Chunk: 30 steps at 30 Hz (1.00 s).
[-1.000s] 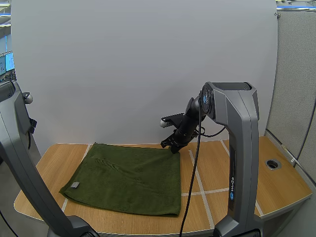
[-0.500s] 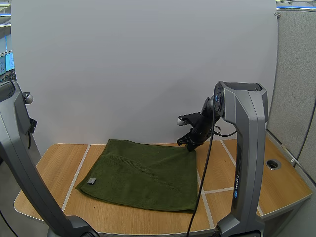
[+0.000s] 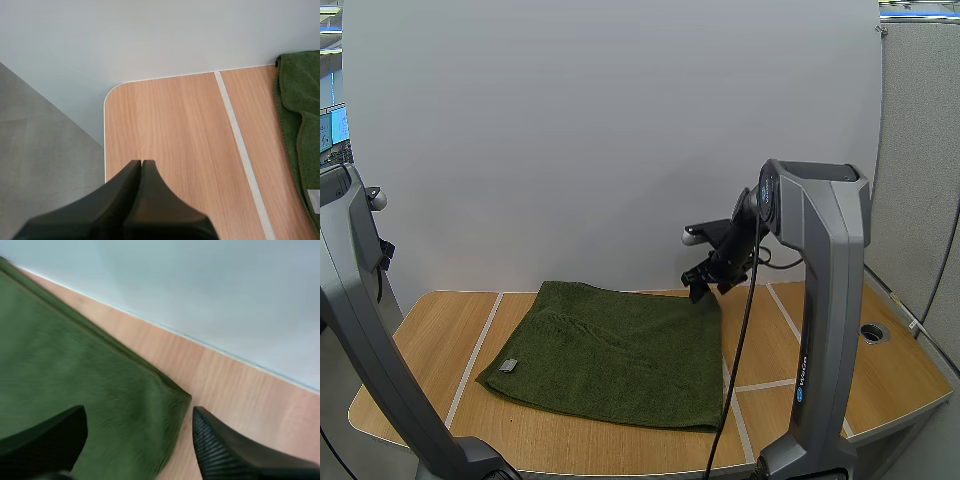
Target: Fold the towel
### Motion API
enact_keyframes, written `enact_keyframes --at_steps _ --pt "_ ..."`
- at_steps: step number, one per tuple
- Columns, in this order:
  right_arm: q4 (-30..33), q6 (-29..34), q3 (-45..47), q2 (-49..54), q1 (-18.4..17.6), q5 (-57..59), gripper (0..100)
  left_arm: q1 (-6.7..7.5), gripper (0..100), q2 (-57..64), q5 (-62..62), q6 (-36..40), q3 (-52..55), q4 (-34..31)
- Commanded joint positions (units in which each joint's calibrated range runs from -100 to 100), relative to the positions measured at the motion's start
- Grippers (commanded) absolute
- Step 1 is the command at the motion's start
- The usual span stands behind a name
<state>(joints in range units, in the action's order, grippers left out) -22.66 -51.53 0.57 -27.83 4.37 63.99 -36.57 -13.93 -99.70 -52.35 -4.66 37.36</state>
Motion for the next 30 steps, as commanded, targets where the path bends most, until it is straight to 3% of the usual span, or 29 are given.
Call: enact_keyframes --at_steps 1,4,7,10,15,18,20,22,26,30 --pt "-0.14 0.90 0.26 12.97 0.22 16.37 100 0.22 0 0.66 -0.30 -1.63 1.55 1.36" --pt "-2.10 0.90 0.26 18.21 0.22 25.13 100 0.51 0 0.66 -0.30 -4.86 5.31 1.18" --pt "-4.14 0.90 0.26 22.36 0.22 31.74 79 0.59 0 0.78 -0.30 -7.27 10.18 2.09" --pt "-5.81 0.90 0.26 26.75 0.22 36.01 72 1.14 0 0.78 -0.30 -7.91 13.71 2.53" --pt "-6.27 1.29 0.26 33.48 0.22 36.01 72 3.44 0 0.78 -0.30 -7.91 16.52 -0.45" --pt "-6.27 1.63 0.41 37.24 0.22 36.01 66 5.28 0 0.78 -0.30 -7.40 18.06 -4.73" --pt "-6.27 1.63 2.01 39.99 0.22 36.01 58 6.01 0 0.92 -0.30 -7.40 19.31 -6.43" --pt "-6.16 1.41 4.98 43.57 0.22 36.01 44 6.53 0 1.59 -0.30 -7.40 20.90 -6.90" --pt "-6.36 0.11 11.39 50.04 0.22 36.01 3 7.38 0 4.18 -0.30 -8.48 24.01 -8.10" --pt "-7.60 -0.24 17.14 56.94 0.22 36.01 0 8.00 0 7.84 -0.30 -9.30 28.30 -9.39"
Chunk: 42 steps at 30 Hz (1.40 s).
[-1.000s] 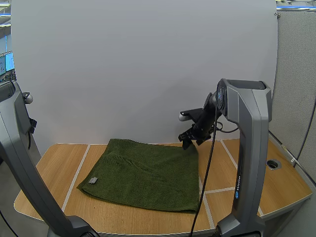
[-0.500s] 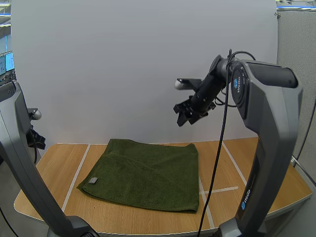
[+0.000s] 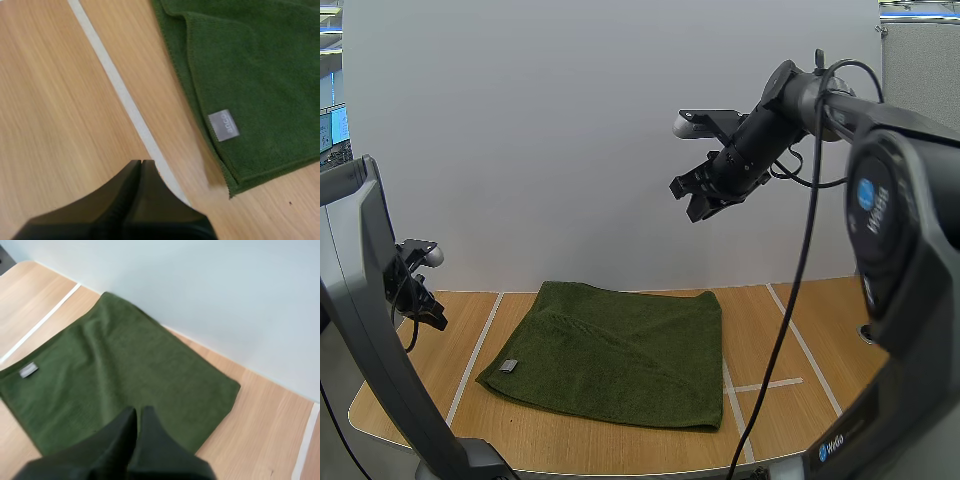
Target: Fold the towel
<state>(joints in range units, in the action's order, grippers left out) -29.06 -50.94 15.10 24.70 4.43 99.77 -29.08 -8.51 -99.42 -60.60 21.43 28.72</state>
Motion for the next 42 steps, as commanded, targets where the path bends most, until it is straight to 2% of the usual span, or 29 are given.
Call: enact_keyframes --at_steps 1,6,10,12,15,18,20,21,33,42 --pt "-1.35 -0.84 3.55 6.19 0.16 0.23 0 0.53 0 3.07 -0.58 -1.60 3.30 -1.13" --pt "-1.46 -0.84 8.23 14.93 0.16 0.23 0 1.48 0 6.07 -0.58 -2.86 10.56 -3.46" --pt "-1.16 -0.84 10.41 21.37 0.16 0.23 0 1.57 0 6.23 -0.58 -3.91 14.83 -3.06" --pt "-0.82 -0.84 10.68 24.46 0.16 0.23 0 1.57 4 6.09 -0.58 -3.91 15.54 -1.82" --pt "-0.73 -0.84 10.68 28.20 0.16 0.23 0 1.57 27 6.09 -0.58 -3.91 16.02 -0.35" --pt "-0.73 -0.73 10.73 30.87 0.16 0.23 0 1.57 72 5.32 -0.58 -3.91 16.02 -0.14" --pt "-0.73 -0.45 10.73 32.01 0.16 0.23 0 1.57 93 4.64 -0.58 -3.68 16.18 0.40" --pt "-0.73 -0.32 10.73 32.46 0.16 0.23 0 1.57 96 4.04 -0.58 -3.68 16.18 0.58" --pt "-1.52 -0.15 10.73 33.11 0.16 0.23 0 1.67 94 -4.00 -0.58 -2.41 16.18 3.67" --pt "-1.30 -0.15 10.73 33.11 0.16 0.23 0 4.56 92 -4.25 -0.58 -0.51 16.32 3.78"
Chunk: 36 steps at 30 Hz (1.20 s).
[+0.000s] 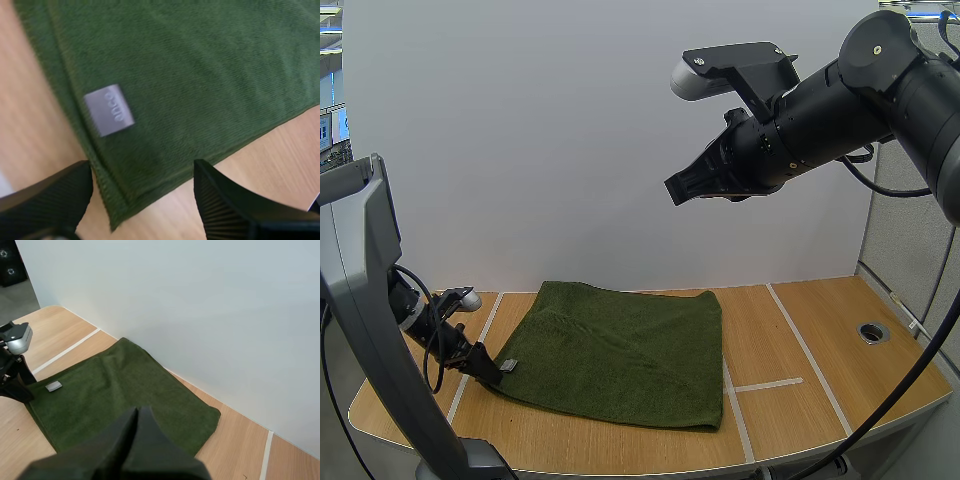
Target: Fold the towel
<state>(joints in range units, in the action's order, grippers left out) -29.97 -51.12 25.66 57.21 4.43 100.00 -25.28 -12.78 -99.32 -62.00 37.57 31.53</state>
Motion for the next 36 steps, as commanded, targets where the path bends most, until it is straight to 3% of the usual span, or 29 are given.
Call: enact_keyframes --at_steps 1,18,25,27,30,34,36 --pt "-0.27 0.03 0.17 0.60 0.16 0.00 0 0.90 92 0.02 -0.68 0.95 0.18 0.97" --pt "-0.18 0.03 0.17 1.16 0.16 0.00 0 0.90 85 -1.13 -0.68 2.30 0.18 -1.83" --pt "-0.06 -0.29 0.17 2.77 0.16 0.00 0 0.90 83 -4.61 -0.68 2.62 0.18 -0.06" --pt "0.24 -0.29 0.17 3.02 0.16 0.00 0 0.90 76 -4.79 -0.68 2.62 0.18 0.07" --pt "0.34 -0.29 0.17 3.00 0.16 0.00 0 0.90 53 -4.79 -0.68 2.74 0.18 0.07" --pt "0.61 -0.29 0.17 3.00 0.16 0.00 0 0.90 4 -4.79 -0.68 3.08 0.18 -0.24" --pt "1.27 -0.29 0.17 3.00 0.16 0.00 0 0.90 0 -4.79 -0.68 2.87 0.18 -0.24"
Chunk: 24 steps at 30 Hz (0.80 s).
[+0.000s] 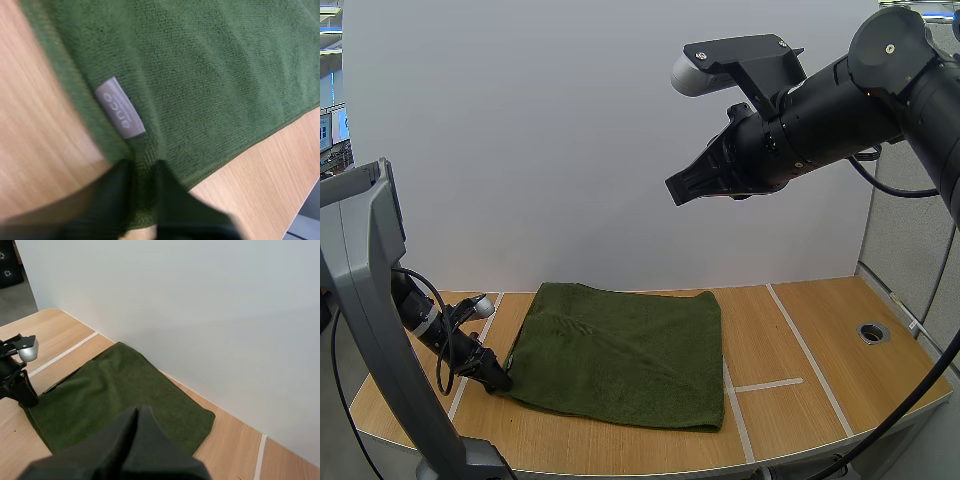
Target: Fold the towel
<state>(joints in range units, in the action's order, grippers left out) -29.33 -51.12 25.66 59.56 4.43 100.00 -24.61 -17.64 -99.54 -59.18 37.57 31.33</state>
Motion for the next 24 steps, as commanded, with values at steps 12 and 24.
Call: enact_keyframes --at_steps 12,24 --pt "1.81 -1.37 0.17 0.66 0.16 0.00 0 0.23 0 0.97 -0.46 -0.88 8.38 -3.25" --pt "1.81 -1.55 0.17 0.66 0.16 0.00 0 0.17 0 11.92 -0.46 -0.99 14.10 -5.07"
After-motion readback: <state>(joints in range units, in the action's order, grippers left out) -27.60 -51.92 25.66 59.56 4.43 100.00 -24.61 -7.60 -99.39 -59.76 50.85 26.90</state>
